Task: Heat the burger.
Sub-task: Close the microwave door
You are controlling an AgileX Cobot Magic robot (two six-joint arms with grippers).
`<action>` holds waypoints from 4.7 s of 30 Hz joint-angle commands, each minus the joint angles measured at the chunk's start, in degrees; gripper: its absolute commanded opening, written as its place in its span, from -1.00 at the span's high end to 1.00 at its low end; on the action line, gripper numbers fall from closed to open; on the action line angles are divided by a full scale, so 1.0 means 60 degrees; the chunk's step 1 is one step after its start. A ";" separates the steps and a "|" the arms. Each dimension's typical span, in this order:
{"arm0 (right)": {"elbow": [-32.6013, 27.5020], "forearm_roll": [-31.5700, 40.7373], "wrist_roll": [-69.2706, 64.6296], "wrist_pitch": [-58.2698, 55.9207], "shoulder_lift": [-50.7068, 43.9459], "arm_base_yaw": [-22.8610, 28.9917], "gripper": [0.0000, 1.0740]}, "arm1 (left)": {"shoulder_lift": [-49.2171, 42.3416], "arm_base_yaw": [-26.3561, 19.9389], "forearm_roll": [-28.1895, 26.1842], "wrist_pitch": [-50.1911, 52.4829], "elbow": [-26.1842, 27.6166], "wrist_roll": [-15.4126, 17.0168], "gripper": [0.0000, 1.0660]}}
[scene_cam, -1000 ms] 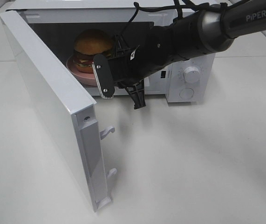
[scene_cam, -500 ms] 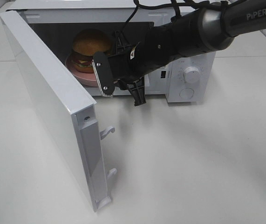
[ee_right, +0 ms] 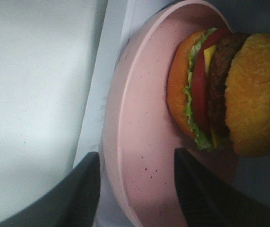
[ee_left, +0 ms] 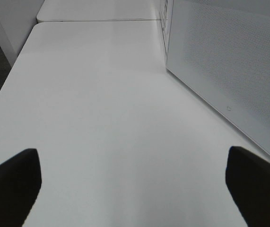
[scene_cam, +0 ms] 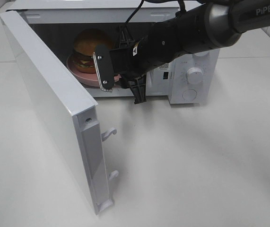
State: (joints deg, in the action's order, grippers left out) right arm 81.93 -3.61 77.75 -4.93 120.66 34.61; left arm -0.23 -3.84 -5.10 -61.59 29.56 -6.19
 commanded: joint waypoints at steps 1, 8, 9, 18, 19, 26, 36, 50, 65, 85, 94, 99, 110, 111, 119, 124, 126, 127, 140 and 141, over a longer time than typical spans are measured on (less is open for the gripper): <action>-0.0115 -0.0086 -0.0325 0.0000 -0.0277 -0.0010 0.05 | -0.0124 0.0000 -0.0067 0.0029 0.0010 -0.0019 -0.84; -0.1194 -0.0296 -0.0325 0.0392 -0.0974 -0.0010 -0.14 | -0.0124 0.0000 -0.0067 0.0029 0.0010 -0.0019 -0.84; -0.1480 -0.0296 -0.0325 0.0458 -0.1165 -0.0010 -0.16 | -0.0124 0.0000 -0.0067 0.0029 0.0010 -0.0019 -0.84; -0.2951 -0.0277 -0.0325 0.1241 -0.2149 0.0010 -0.23 | -0.0124 0.0000 -0.0067 0.0029 0.0010 -0.0019 -0.84; -0.2951 -0.0277 -0.0325 0.1241 -0.2149 0.0010 -0.23 | -0.0124 0.0000 -0.0067 0.0029 0.0010 -0.0019 -0.84; -0.4374 -0.0210 -0.0773 0.1623 -0.3180 0.0010 -0.29 | -0.0124 0.0000 -0.0067 0.0029 0.0010 -0.0019 -0.84; -0.5873 -0.0201 -0.1833 0.1748 -0.4593 0.0010 -0.31 | -0.0124 0.0000 -0.0067 0.0029 0.0010 -0.0019 -0.84; -0.6933 -0.0181 -0.4240 0.1213 -0.6494 0.0010 -0.31 | -0.0124 0.0000 -0.0067 0.0029 0.0010 -0.0019 -0.84; -0.6904 -0.0181 -0.8422 -0.2082 -0.7706 -0.0029 -0.31 | -0.0124 0.0000 -0.0067 0.0029 0.0010 -0.0019 -0.84; -0.6904 0.0038 -1.3579 -0.5930 -0.8117 -0.2741 -0.31 | -0.0124 0.0000 -0.0067 0.0029 0.0010 -0.0019 -0.84; -0.6904 0.0000 -1.3789 -0.7611 -0.8852 -0.3132 -0.31 | -0.0124 0.0000 -0.0067 0.0029 0.0010 -0.0029 -0.84; -0.6904 0.0000 -1.3789 -0.8251 -0.9807 -0.3113 -0.31 | -0.0124 0.0000 -0.0067 0.0029 0.0010 -0.0029 -0.84; -0.6914 -0.0010 -1.3665 -0.9311 -1.2443 -0.3113 -0.31 | -0.0124 0.0000 -0.0067 0.0029 0.0010 -0.0029 -0.84; -0.6914 -0.0010 -1.3579 -0.9435 -1.2681 -0.3113 -0.31 | -0.0124 0.0000 -0.0067 0.0029 0.0010 -0.0029 -0.84; -0.6914 -0.0181 -1.3111 -1.0113 -1.4553 -0.3113 -0.31 | -0.0124 0.0000 -0.0067 0.0029 0.0010 -0.0029 -0.84; -0.6914 -0.0286 -1.3111 -0.9989 -1.5756 -0.3113 -0.31 | -0.0124 0.0000 -0.0067 0.0029 0.0010 -0.0029 -0.84; -0.6914 -0.0325 -1.3111 -0.9903 -1.6310 -0.3132 -0.31 | -0.0124 0.0000 -0.0067 0.0029 0.0010 -0.0029 -0.84; -0.6914 -0.0372 -1.3111 -0.9874 -1.6558 -0.3132 -0.31 | -0.0124 0.0000 -0.0067 0.0029 0.0010 -0.0029 -0.84; -0.6933 -0.0869 -1.3359 -0.9311 -1.8659 -0.4727 -0.31 | -0.0124 0.0000 -0.0067 0.0029 0.0010 -0.0029 -0.84; -0.6933 -0.0869 -1.3359 -0.9311 -1.8659 -0.4727 -0.31 | -0.0124 0.0000 -0.0067 0.0029 0.0010 -0.0029 -0.84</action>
State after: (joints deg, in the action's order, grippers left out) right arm 40.45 -8.54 -2.12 -61.65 9.63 7.22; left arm -0.23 -3.84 -5.10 -61.59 29.56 -6.30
